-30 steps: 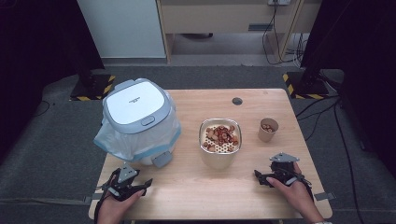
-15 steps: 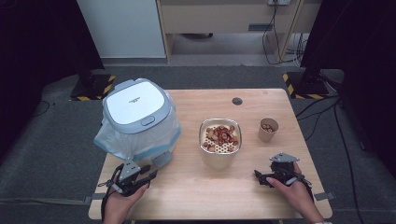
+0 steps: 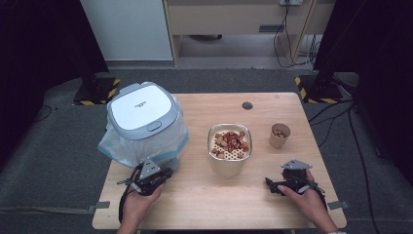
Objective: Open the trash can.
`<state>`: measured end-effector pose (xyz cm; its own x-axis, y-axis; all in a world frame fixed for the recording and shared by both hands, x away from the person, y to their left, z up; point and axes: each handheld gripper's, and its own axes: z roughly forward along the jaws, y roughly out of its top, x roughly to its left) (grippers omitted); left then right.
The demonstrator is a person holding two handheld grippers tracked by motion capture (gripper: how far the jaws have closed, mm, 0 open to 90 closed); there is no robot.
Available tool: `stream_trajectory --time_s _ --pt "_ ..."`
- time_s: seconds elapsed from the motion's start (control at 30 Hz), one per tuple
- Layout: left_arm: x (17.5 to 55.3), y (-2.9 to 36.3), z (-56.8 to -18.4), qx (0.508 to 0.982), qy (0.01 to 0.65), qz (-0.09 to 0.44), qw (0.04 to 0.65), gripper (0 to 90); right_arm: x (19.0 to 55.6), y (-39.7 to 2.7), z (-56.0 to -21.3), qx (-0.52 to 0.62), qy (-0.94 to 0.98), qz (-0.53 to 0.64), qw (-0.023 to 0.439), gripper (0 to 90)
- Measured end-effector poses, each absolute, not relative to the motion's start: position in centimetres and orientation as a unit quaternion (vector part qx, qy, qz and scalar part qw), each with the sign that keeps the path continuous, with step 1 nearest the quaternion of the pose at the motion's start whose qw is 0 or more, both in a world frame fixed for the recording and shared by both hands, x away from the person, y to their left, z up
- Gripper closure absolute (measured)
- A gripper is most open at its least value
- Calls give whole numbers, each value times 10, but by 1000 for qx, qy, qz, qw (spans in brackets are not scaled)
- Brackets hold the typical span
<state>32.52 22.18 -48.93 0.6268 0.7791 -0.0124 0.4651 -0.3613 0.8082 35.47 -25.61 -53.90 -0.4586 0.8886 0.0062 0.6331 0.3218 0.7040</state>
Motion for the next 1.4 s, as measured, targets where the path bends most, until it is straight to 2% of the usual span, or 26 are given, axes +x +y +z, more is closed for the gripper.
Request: stream_trajectory --time_s 0.33,0.53,1.4 --pt "341 218 -495 801 394 208 400 866 355 -256 -539 481 790 327 196 8" --pt "350 213 -501 807 397 226 373 882 355 -256 -539 481 790 327 196 8" --pt "350 208 -511 819 388 255 337 894 355 -256 -539 482 789 327 196 8"
